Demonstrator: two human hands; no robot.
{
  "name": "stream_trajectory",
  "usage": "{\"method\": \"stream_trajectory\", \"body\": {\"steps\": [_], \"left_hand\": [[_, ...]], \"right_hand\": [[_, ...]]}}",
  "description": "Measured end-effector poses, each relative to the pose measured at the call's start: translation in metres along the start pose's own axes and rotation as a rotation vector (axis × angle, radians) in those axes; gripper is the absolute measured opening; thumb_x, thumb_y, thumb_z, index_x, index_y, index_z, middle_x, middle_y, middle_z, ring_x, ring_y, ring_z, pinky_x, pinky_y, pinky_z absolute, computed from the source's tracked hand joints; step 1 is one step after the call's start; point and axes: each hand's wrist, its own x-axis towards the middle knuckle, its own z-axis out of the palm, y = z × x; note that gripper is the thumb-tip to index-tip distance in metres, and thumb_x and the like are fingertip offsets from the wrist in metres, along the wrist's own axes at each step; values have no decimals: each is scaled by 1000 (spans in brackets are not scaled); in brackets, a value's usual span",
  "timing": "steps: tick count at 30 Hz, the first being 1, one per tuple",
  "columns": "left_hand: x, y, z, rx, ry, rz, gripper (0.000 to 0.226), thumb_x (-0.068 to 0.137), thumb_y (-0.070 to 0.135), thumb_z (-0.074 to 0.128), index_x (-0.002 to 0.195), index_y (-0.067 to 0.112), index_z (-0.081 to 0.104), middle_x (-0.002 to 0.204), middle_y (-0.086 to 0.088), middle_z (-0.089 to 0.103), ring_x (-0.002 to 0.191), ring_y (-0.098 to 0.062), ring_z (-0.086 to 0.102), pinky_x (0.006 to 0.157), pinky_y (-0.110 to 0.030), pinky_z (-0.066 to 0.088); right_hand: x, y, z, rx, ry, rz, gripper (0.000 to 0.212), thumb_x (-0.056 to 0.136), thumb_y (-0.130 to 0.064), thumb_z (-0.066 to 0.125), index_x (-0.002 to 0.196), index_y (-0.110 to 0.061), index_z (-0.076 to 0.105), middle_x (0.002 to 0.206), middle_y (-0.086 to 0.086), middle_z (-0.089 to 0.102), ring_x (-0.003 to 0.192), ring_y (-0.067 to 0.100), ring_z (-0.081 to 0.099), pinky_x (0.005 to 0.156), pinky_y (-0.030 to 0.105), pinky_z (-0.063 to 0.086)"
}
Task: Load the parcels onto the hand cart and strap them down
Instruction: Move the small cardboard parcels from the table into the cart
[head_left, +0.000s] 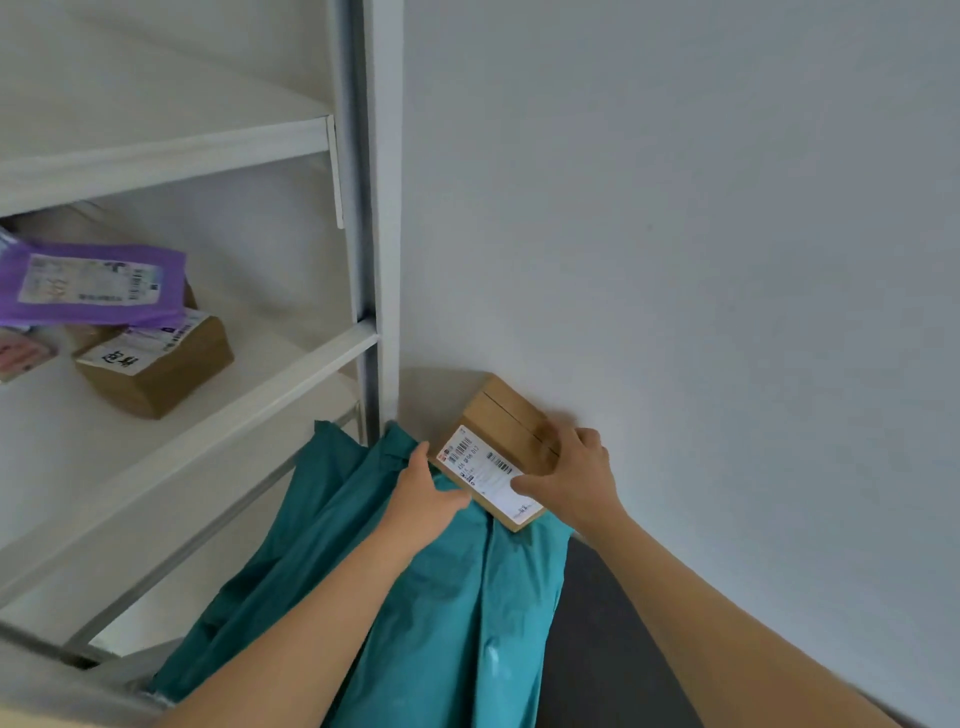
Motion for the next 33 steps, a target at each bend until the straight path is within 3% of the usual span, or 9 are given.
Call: {"method": "stream_trajectory", "body": {"steps": [5, 9, 14, 18, 22, 24, 29, 33], "left_hand": [[15, 2, 1, -109, -38, -21, 90, 82, 11, 67, 151, 16, 10, 146, -5, 38, 130, -21, 41, 111, -38, 33], [17, 6, 2, -154, -61, -5, 72, 82, 2, 65, 143, 13, 27, 116, 2, 52, 106, -15, 51, 92, -28, 42], [21, 1, 0, -272, -27, -34, 63, 77, 1, 71, 127, 20, 38, 118, -6, 61, 106, -18, 57, 100, -37, 46], [17, 3, -1, -363, -38, -71, 70, 75, 2, 72, 133, 17, 35, 113, 0, 61, 107, -19, 57, 98, -36, 47], [7, 10, -3, -458, -129, -106, 30, 79, -1, 65, 105, 13, 60, 111, -5, 66, 107, -19, 60, 85, -28, 48], [2, 14, -3, -494, -117, -76, 35, 79, -1, 67, 107, 15, 54, 111, -4, 63, 106, -18, 58, 88, -31, 45], [-15, 33, 3, -445, -157, 109, 67, 69, 4, 76, 121, 20, 37, 116, 2, 54, 103, -14, 56, 80, -29, 46], [-38, 50, 8, -284, -217, 192, 63, 73, 16, 77, 119, 23, 35, 112, 6, 53, 100, -9, 54, 74, -26, 42]], "right_hand": [[2, 3, -1, -54, -57, 50, 89, 64, -37, 75, 141, -23, 31, 128, 2, 31, 121, 21, 34, 96, 33, 44], [-2, 1, 0, 20, -48, 47, 75, 62, -31, 77, 127, -22, 41, 129, -1, 34, 117, 18, 36, 93, 30, 44], [-9, -3, 4, 137, -23, 50, 56, 63, -29, 79, 106, -21, 44, 110, -5, 44, 95, 13, 48, 73, 21, 39], [-16, -10, 6, 351, -2, 107, 53, 69, -28, 78, 105, -22, 41, 106, -2, 54, 80, 7, 52, 59, 17, 38], [-27, -18, 0, 499, 59, 107, 53, 77, -22, 75, 113, -22, 37, 108, -7, 50, 88, 5, 53, 65, 19, 46], [-34, -20, -2, 545, 101, 101, 51, 80, -21, 71, 118, -22, 37, 109, -9, 49, 98, 11, 53, 69, 21, 46], [-55, -20, -6, 819, 156, 170, 40, 84, -21, 65, 119, -25, 45, 110, -2, 62, 97, 14, 61, 82, 33, 52], [-80, -14, -24, 955, 174, 201, 31, 88, -19, 60, 117, -18, 50, 109, 1, 64, 94, 15, 62, 71, 26, 48]]}}
